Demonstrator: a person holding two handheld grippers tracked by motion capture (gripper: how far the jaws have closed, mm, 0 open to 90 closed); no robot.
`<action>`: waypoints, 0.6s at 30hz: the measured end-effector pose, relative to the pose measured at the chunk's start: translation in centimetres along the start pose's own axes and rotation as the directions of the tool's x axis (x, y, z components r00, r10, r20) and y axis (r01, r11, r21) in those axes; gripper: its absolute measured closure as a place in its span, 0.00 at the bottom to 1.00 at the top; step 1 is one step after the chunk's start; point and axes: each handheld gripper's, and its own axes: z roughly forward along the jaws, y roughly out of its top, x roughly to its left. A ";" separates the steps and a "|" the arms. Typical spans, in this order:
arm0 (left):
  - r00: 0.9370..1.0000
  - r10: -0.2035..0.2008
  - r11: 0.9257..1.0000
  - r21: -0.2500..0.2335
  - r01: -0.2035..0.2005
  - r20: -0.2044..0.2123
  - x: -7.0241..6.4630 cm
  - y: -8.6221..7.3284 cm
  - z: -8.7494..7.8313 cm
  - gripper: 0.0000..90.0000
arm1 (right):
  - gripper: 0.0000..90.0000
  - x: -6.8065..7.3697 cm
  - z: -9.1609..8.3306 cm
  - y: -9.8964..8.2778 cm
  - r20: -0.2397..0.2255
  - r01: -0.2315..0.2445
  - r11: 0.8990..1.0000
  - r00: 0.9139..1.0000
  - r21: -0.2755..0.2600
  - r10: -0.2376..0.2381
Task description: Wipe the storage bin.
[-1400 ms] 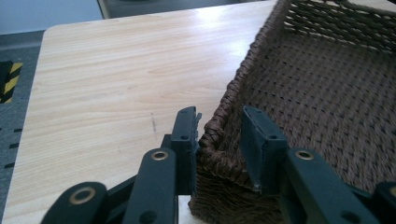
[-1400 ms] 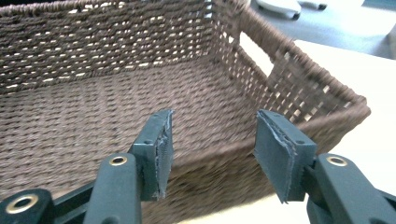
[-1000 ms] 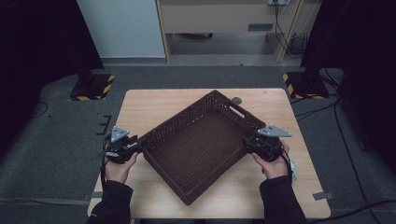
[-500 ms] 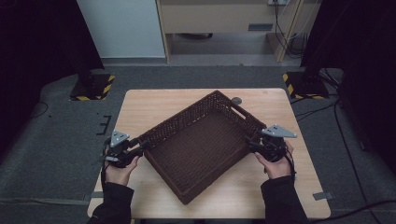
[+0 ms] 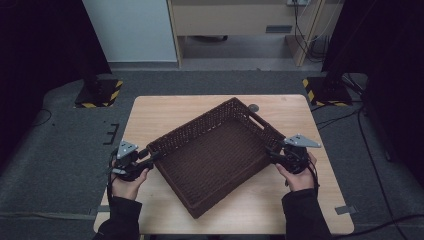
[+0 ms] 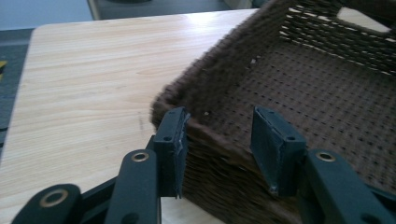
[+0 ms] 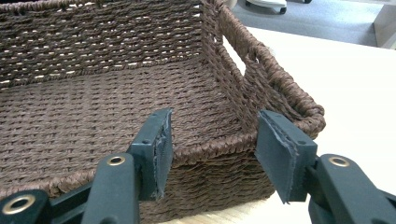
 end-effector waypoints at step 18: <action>1.000 0.015 1.000 0.017 -0.015 0.017 -0.3 0.2 0.8 0.60 | 0.52 0.3 0.1 0.1 0.004 0.072 0.997 0.997 -0.006 -0.072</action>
